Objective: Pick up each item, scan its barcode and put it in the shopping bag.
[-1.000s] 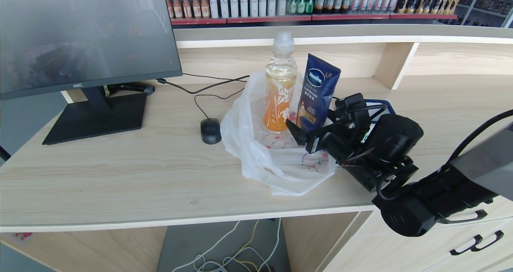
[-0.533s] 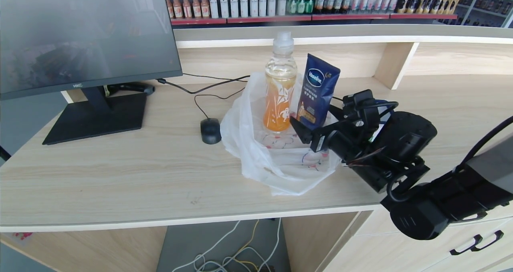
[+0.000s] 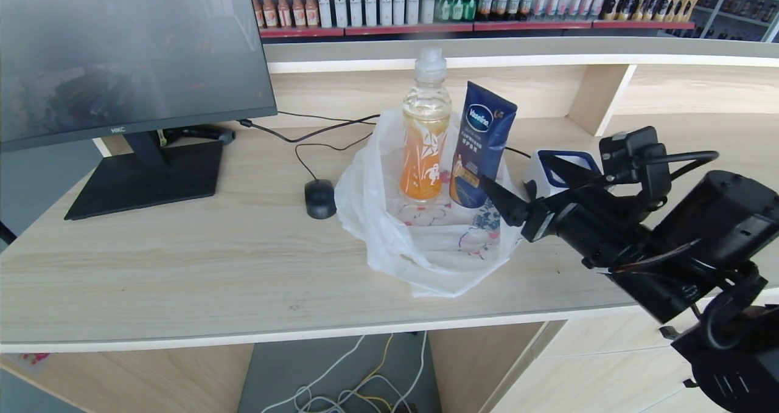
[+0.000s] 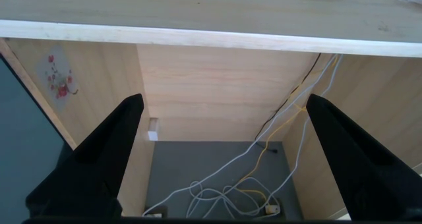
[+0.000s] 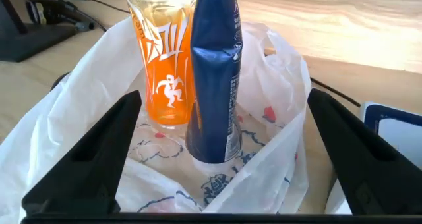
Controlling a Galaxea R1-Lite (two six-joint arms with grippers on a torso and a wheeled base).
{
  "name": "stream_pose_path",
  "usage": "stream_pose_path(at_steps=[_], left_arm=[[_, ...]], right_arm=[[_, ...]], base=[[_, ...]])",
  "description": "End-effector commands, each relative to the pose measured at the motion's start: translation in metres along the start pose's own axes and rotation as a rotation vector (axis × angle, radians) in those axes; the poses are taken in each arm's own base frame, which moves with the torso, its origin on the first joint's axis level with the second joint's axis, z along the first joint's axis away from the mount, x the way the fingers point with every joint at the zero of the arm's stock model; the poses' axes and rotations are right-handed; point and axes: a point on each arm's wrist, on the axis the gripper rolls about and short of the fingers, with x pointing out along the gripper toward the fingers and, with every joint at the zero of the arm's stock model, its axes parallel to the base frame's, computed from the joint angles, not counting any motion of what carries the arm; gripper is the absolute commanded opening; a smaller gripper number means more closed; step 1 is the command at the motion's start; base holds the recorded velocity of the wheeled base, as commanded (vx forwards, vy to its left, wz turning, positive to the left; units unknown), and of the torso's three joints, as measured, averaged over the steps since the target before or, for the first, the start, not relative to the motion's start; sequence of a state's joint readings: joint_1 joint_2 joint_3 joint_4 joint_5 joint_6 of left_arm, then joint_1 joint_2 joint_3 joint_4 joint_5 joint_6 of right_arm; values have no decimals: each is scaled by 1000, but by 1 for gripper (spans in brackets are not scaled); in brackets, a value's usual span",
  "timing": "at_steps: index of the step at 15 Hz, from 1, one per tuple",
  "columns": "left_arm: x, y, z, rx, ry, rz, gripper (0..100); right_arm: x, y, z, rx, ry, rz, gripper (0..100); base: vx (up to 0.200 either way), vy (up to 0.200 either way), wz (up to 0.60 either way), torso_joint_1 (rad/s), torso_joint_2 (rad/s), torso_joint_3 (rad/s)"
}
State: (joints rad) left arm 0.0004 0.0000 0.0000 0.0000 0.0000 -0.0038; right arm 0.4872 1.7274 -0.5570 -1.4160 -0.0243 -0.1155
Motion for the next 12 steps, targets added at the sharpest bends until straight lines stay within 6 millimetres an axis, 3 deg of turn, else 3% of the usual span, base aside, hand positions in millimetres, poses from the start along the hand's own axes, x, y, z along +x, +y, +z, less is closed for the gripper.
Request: stream_pose_path(at_steps=[1,3,5,7,12], left_arm=[[0,0,0,-1,0,1,100],[0,0,0,-1,0,1,100],[0,0,0,-1,0,1,100],[0,0,0,-1,0,1,100],[0,0,0,-1,0,0,100]], right_arm=[[-108,-13,23,-12,6,-39,100],[-170,-13,21,-10,12,-55,100],[-189,-10,30,57,-26,-74,100],[-203,-11,26,128,37,-90,100],[-300,-6,-20,80,314,-37,100]], base=[[0,0,0,0,0,0],[0,0,0,0,0,0],[0,0,0,0,0,0],[0,0,0,0,0,0],[0,0,0,0,0,0]])
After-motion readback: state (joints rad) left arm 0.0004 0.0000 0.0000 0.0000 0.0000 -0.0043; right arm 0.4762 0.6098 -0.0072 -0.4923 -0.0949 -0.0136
